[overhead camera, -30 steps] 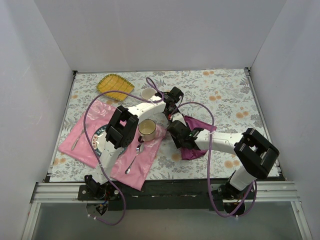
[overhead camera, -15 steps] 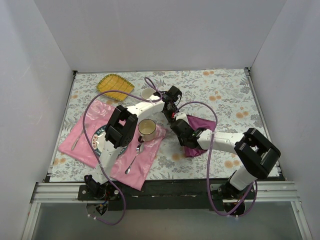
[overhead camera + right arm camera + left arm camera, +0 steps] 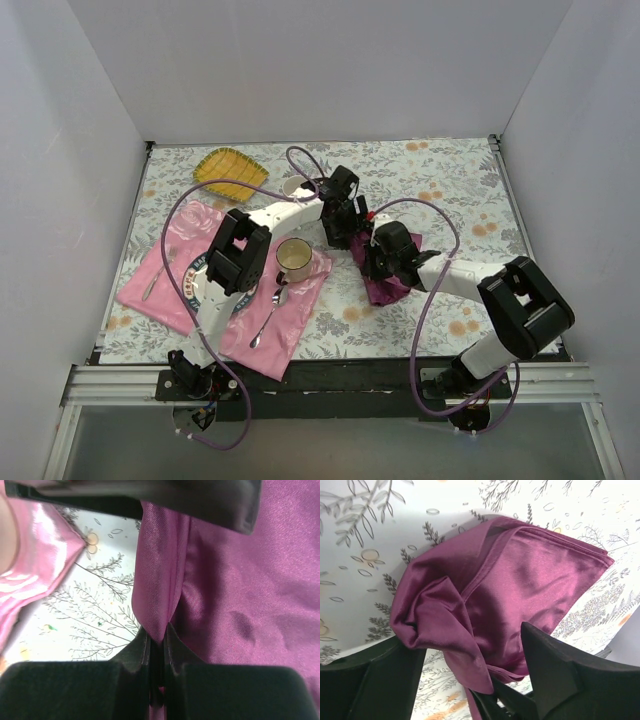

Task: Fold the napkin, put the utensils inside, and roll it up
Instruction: Roll the napkin with the utensil

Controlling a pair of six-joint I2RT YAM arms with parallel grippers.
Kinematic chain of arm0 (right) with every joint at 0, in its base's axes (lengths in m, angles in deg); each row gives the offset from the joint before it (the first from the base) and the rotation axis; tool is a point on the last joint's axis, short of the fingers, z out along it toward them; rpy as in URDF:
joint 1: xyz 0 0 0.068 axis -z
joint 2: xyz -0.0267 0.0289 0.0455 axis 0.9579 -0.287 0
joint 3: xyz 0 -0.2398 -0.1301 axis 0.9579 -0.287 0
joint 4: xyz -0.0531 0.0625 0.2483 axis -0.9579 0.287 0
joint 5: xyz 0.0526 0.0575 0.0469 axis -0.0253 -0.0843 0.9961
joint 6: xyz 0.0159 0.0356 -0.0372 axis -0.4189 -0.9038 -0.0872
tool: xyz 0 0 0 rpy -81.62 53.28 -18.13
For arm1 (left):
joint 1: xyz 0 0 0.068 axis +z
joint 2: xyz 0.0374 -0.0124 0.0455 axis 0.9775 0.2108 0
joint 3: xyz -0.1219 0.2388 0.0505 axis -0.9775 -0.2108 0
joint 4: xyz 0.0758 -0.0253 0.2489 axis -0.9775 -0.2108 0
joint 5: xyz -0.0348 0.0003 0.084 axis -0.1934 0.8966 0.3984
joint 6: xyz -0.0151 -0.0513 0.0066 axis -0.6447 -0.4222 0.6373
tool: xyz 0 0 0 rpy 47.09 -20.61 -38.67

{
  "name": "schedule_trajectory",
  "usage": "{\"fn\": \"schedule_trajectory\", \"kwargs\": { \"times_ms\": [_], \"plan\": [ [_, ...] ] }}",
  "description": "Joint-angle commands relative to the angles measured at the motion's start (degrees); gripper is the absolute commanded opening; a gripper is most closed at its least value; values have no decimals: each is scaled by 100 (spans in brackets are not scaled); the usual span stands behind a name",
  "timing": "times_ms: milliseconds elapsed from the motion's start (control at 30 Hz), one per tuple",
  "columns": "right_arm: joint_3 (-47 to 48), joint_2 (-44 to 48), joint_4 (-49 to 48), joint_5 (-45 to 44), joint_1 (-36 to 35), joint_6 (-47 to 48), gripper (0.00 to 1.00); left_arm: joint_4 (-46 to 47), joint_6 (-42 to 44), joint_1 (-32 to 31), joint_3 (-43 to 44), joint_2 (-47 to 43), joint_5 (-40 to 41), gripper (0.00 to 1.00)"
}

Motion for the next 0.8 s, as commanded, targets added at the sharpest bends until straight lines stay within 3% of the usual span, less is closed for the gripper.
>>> {"fn": "schedule_trajectory", "kwargs": {
  "times_ms": [0, 233, 467, 667, 767],
  "plan": [
    [-428, -302, -177, 1420, 420, -47, 1, 154, 667, 191, 90, -624, -106, 77],
    [-657, -636, -862, 2676, 1079, -337, 1, 162, 896, 314, 135, -930, -423, 82],
    [-667, -1583, -1566, 4125, 1818, -811, 1, 154, 1178, 314, 135, -1203, -660, 79],
    [-552, -2384, -2102, 5128, 2337, -1488, 1, 926, 1214, 314, -637, -1458, -1512, 56],
    [-517, -2517, -2076, 5174, 2434, -1621, 1, 1532, 1099, 314, -1215, -1511, -1802, 45]
  ]
}}
